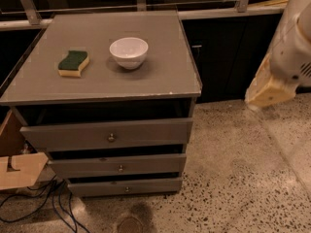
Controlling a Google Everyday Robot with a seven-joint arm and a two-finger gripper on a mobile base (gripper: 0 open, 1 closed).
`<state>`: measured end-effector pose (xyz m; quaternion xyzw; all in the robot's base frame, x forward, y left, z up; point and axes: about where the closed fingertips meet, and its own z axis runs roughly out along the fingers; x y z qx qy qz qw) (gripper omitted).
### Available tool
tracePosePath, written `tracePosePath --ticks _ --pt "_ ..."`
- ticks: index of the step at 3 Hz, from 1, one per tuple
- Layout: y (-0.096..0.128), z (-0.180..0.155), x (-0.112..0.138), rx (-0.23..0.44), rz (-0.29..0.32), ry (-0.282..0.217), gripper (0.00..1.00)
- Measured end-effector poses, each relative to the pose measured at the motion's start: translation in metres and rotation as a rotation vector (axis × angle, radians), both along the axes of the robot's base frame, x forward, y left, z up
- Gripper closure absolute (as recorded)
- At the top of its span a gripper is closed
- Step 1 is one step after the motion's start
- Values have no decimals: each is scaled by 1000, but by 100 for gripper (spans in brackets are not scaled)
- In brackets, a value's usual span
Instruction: Open middle drawer
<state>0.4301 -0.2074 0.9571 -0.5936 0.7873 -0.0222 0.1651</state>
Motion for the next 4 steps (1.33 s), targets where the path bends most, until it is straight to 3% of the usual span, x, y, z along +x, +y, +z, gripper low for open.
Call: tracePosePath --ticks 1,2,3,4 --pt "31 -39 -15 70 -46 -11 100" --pt "70 -98 -31 105 -29 38 100" --pt "74 -121 -40 98 -24 70 100" --pt "75 -123 -41 98 -25 70 100"
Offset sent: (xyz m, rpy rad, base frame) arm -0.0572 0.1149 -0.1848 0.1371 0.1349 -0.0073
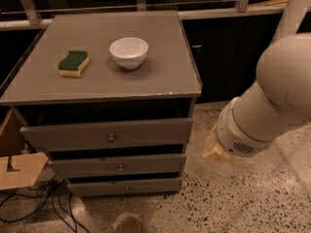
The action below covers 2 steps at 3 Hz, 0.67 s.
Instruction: Open middle drawer
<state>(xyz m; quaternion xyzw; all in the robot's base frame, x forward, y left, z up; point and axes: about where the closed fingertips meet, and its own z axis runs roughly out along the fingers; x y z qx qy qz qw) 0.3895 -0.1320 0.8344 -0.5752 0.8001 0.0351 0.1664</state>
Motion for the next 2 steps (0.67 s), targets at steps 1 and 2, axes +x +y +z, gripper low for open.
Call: tracePosePath --ticks 1,2 --pt "20 -38 -14 -5 -21 9 100" --pt "44 -85 -14 -10 -33 15 100"
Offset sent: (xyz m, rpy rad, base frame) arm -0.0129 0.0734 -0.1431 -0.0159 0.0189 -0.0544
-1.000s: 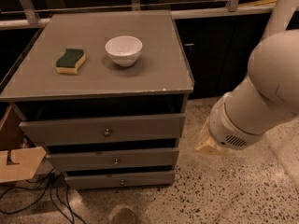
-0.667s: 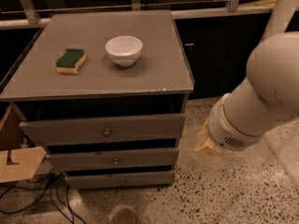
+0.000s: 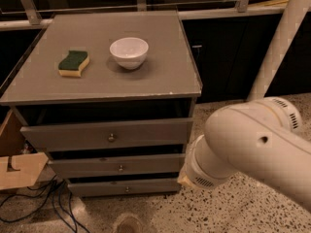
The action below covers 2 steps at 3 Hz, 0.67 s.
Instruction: Open middle drawer
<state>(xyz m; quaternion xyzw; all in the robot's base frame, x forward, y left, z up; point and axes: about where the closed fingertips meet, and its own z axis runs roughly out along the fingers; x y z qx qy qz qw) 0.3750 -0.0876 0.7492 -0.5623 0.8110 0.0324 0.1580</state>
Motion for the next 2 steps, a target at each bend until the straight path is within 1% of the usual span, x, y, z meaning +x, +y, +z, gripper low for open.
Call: tracePosePath --ticks 1,2 --pt "29 -50 19 -11 33 -13 100" --pt "29 -51 20 -13 34 -15 100"
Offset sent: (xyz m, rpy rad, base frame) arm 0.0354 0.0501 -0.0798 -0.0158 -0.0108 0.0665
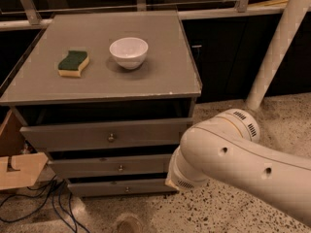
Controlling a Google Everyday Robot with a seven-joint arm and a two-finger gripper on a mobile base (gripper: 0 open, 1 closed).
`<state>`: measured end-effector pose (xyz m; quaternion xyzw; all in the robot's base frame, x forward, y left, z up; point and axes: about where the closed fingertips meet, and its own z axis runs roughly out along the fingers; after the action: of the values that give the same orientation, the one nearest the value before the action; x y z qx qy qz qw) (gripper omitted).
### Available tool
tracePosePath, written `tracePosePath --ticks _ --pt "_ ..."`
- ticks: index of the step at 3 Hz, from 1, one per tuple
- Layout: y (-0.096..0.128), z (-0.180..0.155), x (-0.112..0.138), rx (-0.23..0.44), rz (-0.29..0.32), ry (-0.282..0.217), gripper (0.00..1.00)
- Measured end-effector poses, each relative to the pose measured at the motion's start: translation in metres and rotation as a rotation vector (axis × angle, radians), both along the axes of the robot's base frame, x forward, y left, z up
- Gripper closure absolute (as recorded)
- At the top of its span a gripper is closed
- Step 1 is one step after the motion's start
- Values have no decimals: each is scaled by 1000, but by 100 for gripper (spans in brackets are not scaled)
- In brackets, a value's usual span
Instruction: Open middle drawer
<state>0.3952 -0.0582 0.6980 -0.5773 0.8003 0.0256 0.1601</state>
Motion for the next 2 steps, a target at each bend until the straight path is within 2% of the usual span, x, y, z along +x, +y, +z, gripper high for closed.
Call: tracePosePath --ticks 1,2 --pt "0 -2 -1 6 -7 8 100" --pt "15 -17 -4 29 -31 22 100"
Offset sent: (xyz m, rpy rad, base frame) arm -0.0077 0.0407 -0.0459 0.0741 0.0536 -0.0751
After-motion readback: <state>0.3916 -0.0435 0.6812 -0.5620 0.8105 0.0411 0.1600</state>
